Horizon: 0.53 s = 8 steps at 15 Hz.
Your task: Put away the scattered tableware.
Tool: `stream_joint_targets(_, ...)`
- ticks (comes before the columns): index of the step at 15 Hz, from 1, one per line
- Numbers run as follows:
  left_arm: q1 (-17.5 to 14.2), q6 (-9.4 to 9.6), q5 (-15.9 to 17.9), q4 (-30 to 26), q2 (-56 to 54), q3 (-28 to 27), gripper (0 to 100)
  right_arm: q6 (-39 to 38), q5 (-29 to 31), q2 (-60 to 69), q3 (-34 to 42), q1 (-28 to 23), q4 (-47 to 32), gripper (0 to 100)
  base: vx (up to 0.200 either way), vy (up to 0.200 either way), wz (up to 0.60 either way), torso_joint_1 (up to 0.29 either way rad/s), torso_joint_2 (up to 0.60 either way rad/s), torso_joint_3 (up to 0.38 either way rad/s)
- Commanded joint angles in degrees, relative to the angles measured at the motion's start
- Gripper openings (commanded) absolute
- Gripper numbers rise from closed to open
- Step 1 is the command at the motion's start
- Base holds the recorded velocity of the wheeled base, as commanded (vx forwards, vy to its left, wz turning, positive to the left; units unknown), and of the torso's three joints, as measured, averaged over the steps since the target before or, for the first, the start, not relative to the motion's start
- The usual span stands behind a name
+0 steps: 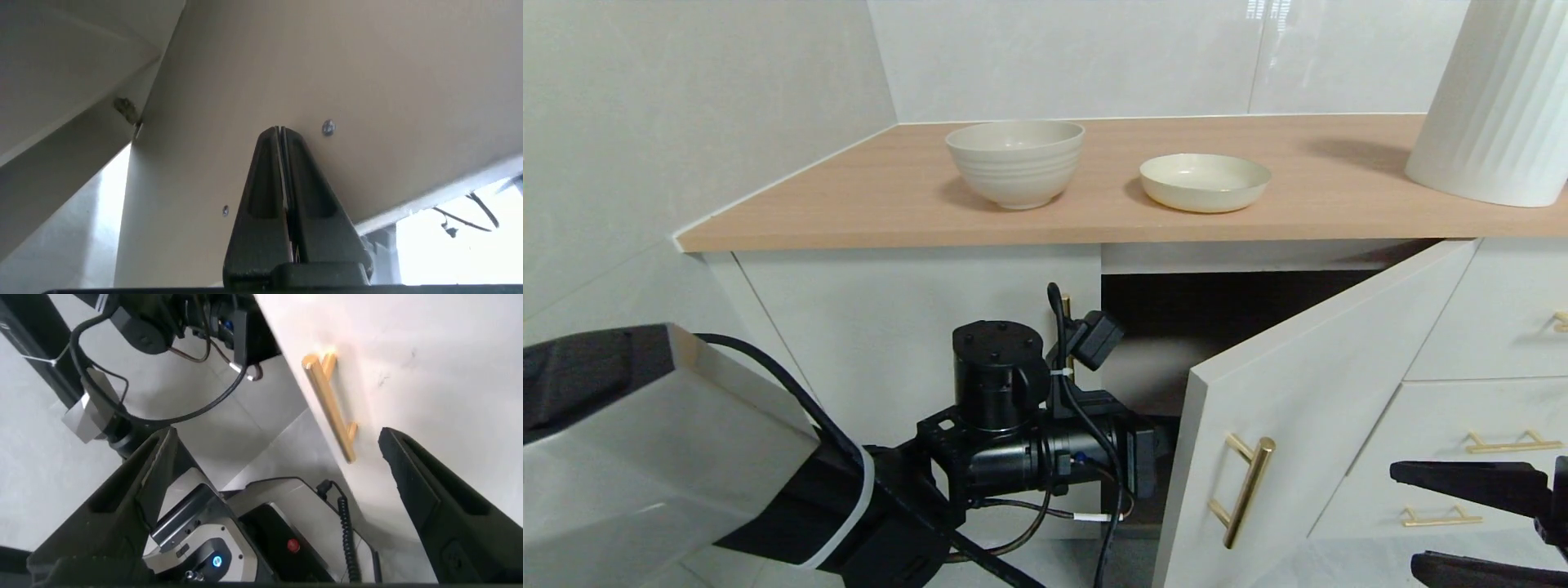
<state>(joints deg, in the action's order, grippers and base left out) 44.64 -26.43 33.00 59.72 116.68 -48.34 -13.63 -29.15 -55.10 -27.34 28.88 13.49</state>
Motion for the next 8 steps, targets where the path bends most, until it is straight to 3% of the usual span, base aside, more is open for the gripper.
stream_joint_targets(1,0.1,-0.03,0.2,0.0,2.6,-1.8,0,0.0,0.0,-0.2,0.0,0.0,0.0,100,-0.2,0.0,0.0,0.007,0.0,0.002)
stream_joint_targets(4,0.7,-0.11,0.3,-3.4,4.7,-6.8,0,0.0,0.0,1.0,0.0,0.0,0.0,100,0.0,0.0,0.0,0.0,0.0,0.0)
stream_joint_targets(8,1.2,-0.11,0.2,-7.1,5.3,-9.2,0,0.1,-0.1,2.2,0.0,0.0,0.0,100,0.0,0.0,0.0,0.0,0.0,0.0)
